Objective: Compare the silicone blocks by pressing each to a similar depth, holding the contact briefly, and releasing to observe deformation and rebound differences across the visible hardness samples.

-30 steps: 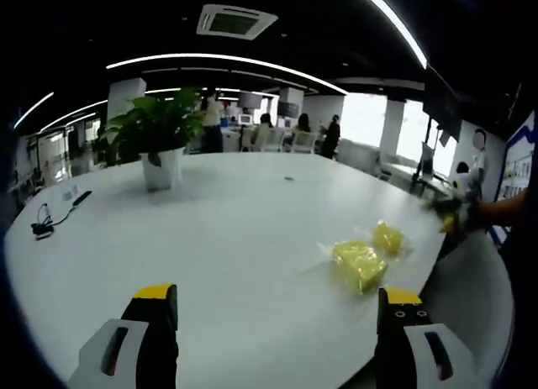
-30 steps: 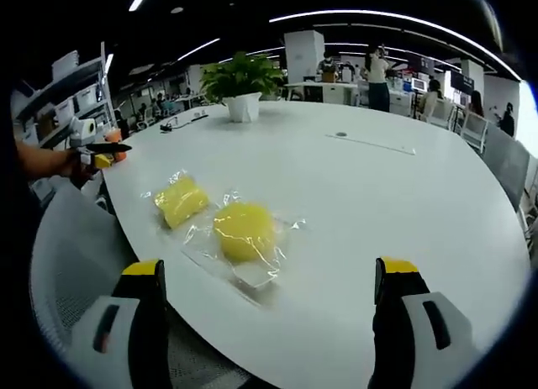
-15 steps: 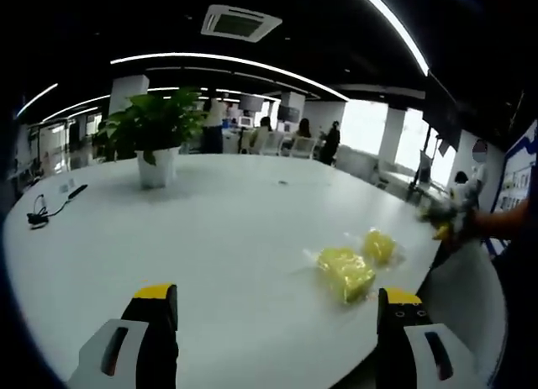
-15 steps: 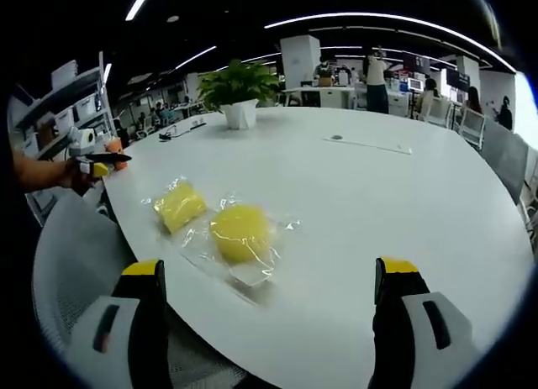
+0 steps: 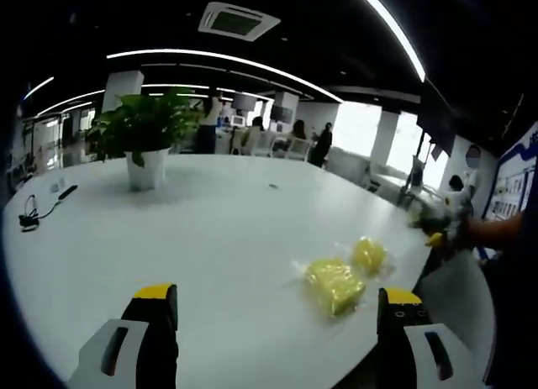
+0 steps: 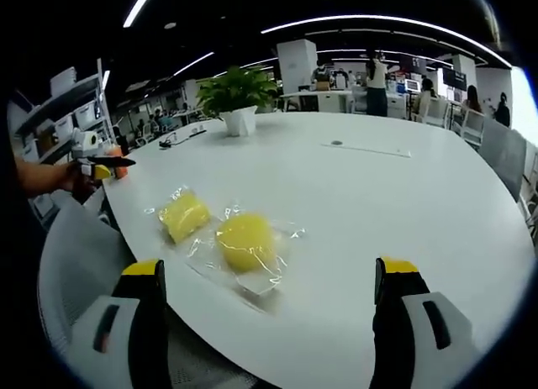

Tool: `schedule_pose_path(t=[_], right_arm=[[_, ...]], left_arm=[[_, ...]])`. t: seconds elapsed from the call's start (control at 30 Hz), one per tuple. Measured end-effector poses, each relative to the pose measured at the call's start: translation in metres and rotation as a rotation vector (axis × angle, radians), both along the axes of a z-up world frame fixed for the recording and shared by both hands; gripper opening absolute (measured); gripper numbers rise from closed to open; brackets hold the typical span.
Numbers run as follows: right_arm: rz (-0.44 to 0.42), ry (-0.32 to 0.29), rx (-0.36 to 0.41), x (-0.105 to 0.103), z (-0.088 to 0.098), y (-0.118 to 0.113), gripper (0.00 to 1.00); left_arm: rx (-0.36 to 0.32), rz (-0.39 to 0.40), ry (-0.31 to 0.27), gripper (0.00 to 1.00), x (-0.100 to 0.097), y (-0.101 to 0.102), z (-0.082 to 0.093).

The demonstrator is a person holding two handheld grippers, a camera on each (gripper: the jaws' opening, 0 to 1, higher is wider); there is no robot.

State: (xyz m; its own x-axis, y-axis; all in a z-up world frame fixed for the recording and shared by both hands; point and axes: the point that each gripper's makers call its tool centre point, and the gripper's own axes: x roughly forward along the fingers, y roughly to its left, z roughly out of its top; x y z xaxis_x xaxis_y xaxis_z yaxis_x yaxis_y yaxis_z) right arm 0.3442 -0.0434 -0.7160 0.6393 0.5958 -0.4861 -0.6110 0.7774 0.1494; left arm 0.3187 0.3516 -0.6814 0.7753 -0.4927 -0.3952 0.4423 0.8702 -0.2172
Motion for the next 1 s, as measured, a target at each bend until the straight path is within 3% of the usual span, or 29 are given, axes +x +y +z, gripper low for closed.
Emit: schedule_pose_path(t=[0.2, 0.57, 1.0], right_arm=[[-0.008, -0.001, 0.012, 0.001, 0.001, 0.000, 0.97], [-0.023, 0.006, 0.008, 0.004, -0.001, -0.009, 0.97], [-0.030, 0.010, 0.012, 0.001, -0.002, -0.010, 0.97]], left_arm=[[-0.044, 0.019, 0.015, 1.00, 0.010, 0.007, 0.001], [-0.055, -0.042, 0.039, 1.00, 0.004, -0.010, 0.002], [-0.052, -0.043, 0.052, 1.00, 0.007, -0.012, -0.005]])
